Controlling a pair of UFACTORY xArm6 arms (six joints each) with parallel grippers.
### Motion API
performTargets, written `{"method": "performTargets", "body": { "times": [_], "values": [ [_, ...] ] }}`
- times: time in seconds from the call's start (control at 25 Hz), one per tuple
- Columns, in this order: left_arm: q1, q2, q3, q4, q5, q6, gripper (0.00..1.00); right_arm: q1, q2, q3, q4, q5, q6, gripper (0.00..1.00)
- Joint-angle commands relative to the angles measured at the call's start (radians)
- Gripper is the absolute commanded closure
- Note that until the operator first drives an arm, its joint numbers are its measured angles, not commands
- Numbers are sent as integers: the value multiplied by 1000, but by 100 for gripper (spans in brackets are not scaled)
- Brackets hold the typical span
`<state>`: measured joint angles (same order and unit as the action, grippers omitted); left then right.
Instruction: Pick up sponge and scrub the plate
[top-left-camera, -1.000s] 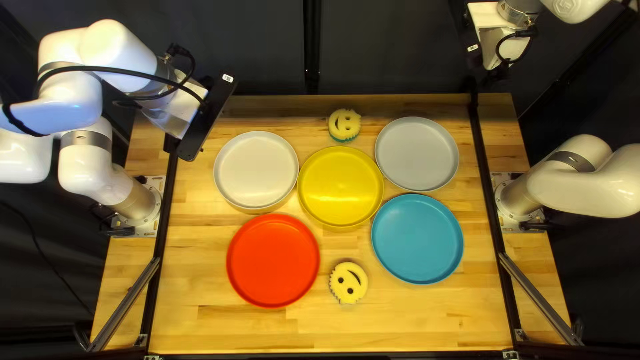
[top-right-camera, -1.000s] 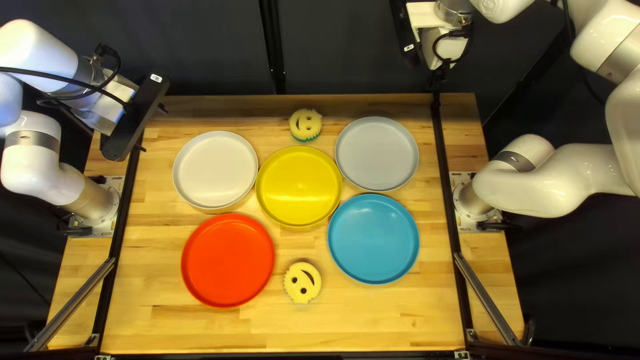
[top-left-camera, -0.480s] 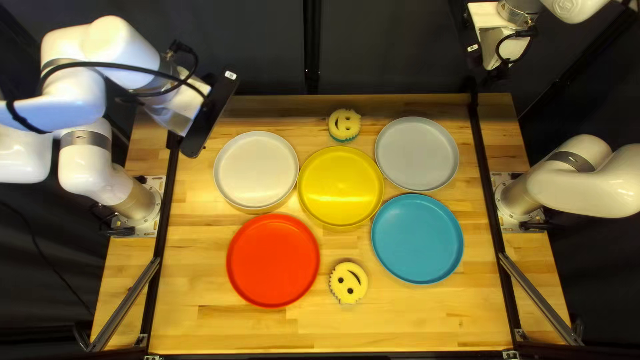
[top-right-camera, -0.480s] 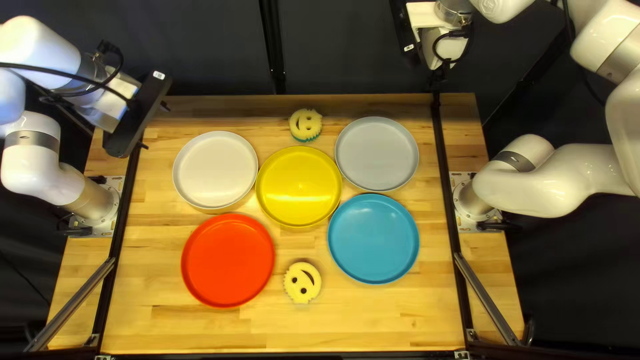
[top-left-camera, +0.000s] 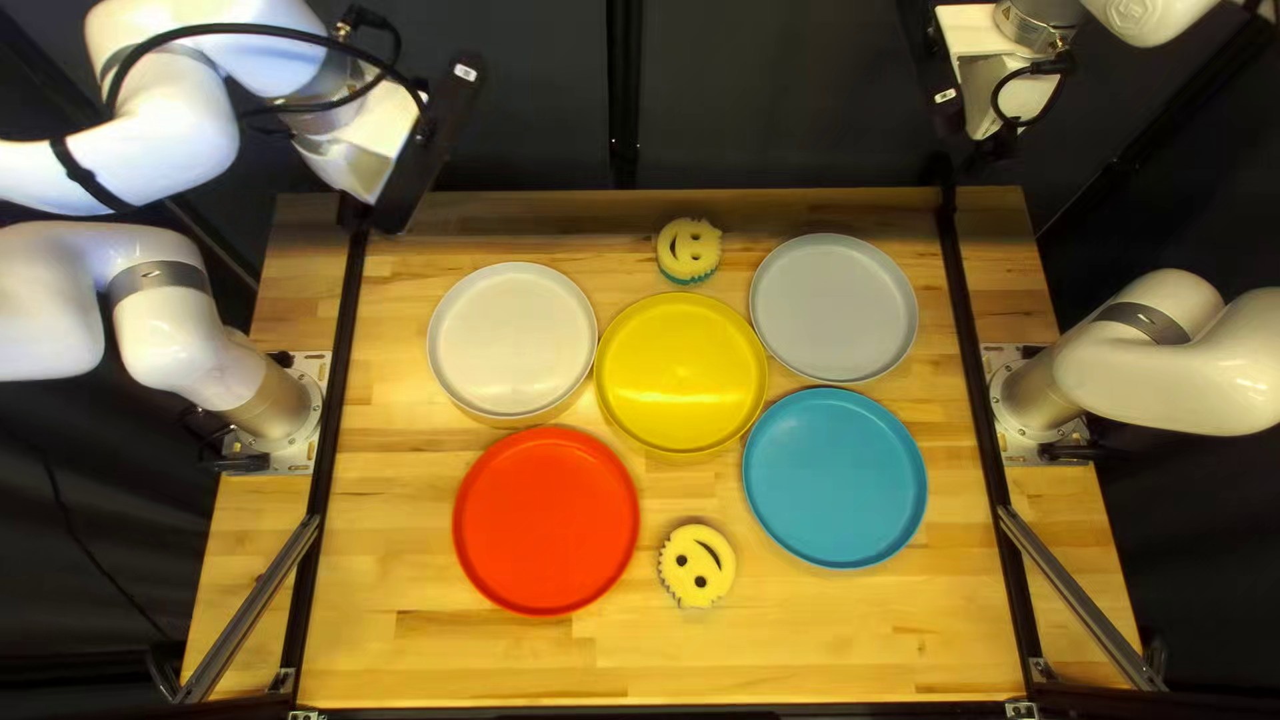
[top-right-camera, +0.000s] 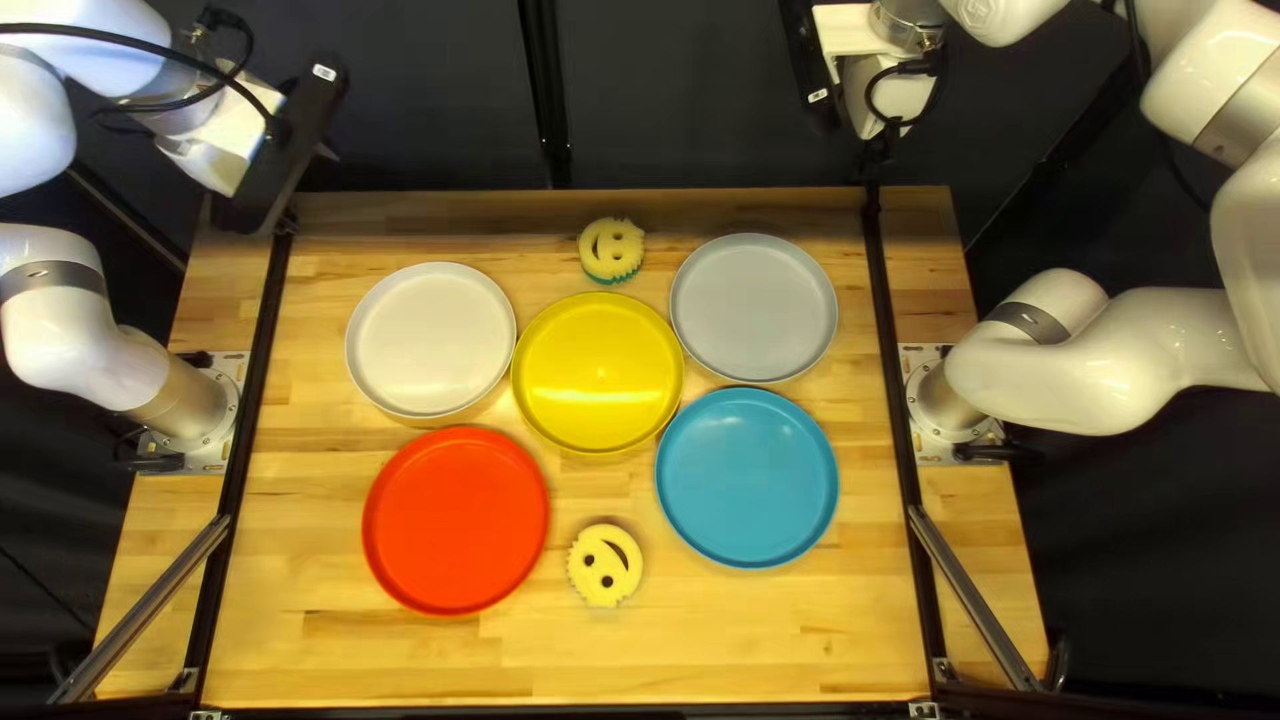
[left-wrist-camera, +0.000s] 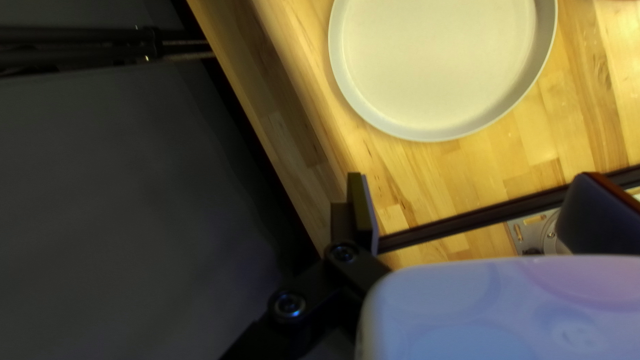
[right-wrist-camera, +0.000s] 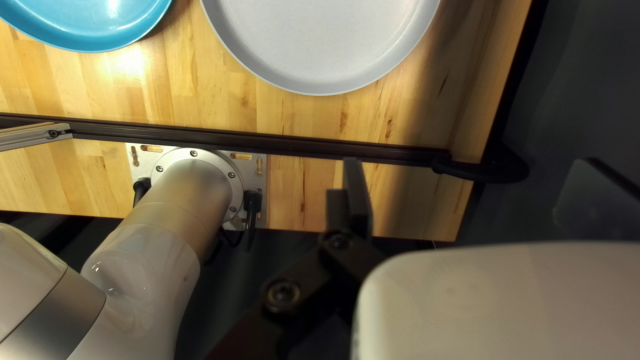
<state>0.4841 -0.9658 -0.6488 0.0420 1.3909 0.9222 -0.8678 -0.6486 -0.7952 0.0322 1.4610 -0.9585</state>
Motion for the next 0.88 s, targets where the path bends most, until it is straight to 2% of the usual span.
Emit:
{"method": "performTargets", "body": {
  "times": [0.04, 0.44, 0.88],
  "values": [
    [3, -18, 15, 2, 8, -2, 0, 0, 0, 0, 0, 0, 0, 0],
    [3, -18, 15, 2, 8, -2, 0, 11, 2, 8, -2, -17, 28, 0],
    [3, -18, 15, 2, 8, -2, 0, 127, 134, 33, 44, -203, 215, 0]
  ]
}}
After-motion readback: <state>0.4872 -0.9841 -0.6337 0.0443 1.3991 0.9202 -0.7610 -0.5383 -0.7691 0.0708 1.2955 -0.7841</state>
